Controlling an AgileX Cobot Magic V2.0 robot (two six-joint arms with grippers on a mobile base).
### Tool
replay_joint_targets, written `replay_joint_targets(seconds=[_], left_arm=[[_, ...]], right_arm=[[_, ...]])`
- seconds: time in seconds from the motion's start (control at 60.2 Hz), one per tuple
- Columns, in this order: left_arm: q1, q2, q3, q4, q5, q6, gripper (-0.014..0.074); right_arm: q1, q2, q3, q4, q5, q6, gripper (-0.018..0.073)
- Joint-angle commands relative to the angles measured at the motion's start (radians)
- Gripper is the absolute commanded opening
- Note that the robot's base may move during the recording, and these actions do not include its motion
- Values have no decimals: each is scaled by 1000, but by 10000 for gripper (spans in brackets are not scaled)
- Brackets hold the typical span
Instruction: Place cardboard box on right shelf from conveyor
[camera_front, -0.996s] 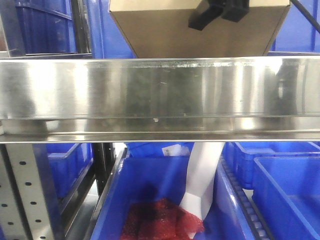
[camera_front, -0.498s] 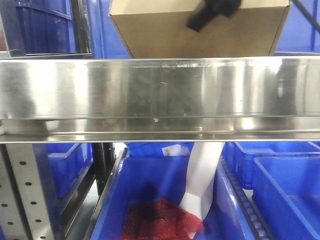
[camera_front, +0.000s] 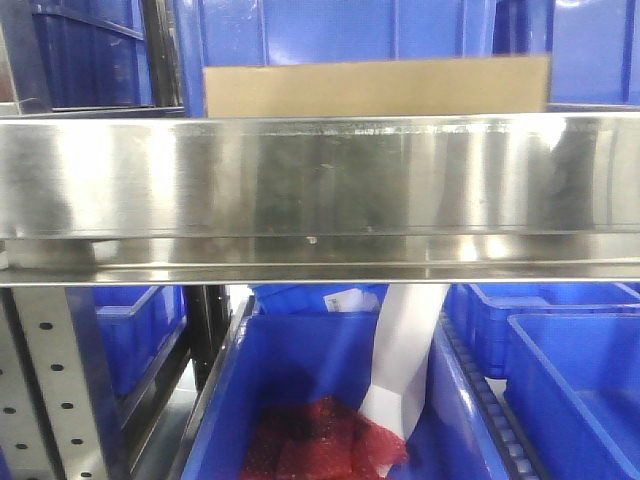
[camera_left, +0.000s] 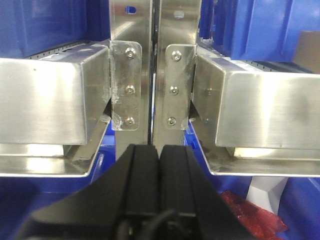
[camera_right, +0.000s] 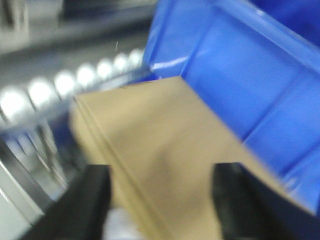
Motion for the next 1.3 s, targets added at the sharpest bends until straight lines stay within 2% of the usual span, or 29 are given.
replay_joint_targets(seconds=[0.0, 0.066, 0.166, 0.365, 1.112, 1.179, 1.278], left_arm=[[-4, -15, 9, -6, -84, 0, -116], [-4, -15, 9, -6, -84, 0, -116], [-4, -15, 9, -6, -84, 0, -116], [-4, -15, 9, -6, -84, 0, -116], [-4, -15, 9, -6, -84, 0, -116], [-4, -15, 9, -6, -84, 0, -116], [-4, -15, 9, -6, -84, 0, -116]], right_arm=[[-5, -96, 43, -23, -158, 173, 302], [-5, -155, 114, -33, -222, 245, 182], [-5, -242, 205, -36, -299, 285, 21], [-5, -353, 316, -36, -369, 288, 25], [-5, -373, 356, -43, -365, 264, 25], [-17, -408, 397, -35, -369, 239, 25], [-75, -498, 493, 0, -372, 231, 25]])
